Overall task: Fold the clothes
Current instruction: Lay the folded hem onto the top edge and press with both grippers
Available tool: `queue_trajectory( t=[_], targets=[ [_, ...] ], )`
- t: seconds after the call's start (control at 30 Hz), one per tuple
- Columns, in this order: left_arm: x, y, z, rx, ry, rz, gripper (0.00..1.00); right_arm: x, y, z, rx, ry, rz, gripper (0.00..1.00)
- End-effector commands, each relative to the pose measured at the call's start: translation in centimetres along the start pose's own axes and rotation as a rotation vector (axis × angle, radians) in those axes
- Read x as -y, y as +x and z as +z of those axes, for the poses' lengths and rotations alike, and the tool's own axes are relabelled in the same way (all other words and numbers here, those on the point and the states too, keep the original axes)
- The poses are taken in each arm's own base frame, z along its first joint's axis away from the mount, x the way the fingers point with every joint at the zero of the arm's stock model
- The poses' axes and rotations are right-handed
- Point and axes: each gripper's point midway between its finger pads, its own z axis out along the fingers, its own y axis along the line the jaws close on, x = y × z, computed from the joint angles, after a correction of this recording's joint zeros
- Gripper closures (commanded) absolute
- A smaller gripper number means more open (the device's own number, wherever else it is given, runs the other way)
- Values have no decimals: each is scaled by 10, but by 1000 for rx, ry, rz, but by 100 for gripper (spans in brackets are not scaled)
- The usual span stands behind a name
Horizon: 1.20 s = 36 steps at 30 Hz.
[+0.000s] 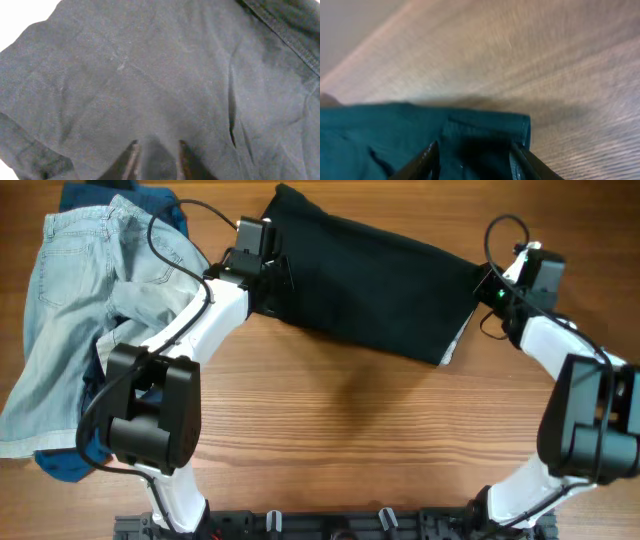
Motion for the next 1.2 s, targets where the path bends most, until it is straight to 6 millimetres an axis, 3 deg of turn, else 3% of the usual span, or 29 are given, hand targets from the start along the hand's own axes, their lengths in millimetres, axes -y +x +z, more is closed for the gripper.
queue_trajectory(
  t=[0.0,0.13,0.27,0.33,0.47,0.53,0.63,0.77,0.93,1.17],
  targets=[
    [-3,1,2,-5,-5,5,67,10,23,18,-67,13,6,54],
    [-13,-3,2,7,-34,-5,60,-2,13,7,-51,-27,-34,52],
    [-29,-6,0,0,-56,-32,59,-31,-22,-42,24,-61,-69,32],
    [-34,-8,-9,-3,-66,-41,60,-41,-29,-70,22,-61,-31,19],
    [-36,-21,-46,26,-65,-54,38,-40,-4,-106,-88,-9,112,1],
    [-33,-28,-71,48,-57,-55,25,-37,22,-114,-193,10,187,0],
    [-30,-31,-107,68,-48,-56,18,-27,56,-117,-322,44,228,0],
    [-35,-14,-136,12,-71,-57,10,-21,70,-116,-357,62,235,0],
    [-46,15,-138,-102,-117,-61,4,-9,93,-107,-412,91,255,1],
    [-47,31,-137,-158,-121,-119,6,-8,103,-80,-394,64,186,6]
  ],
)
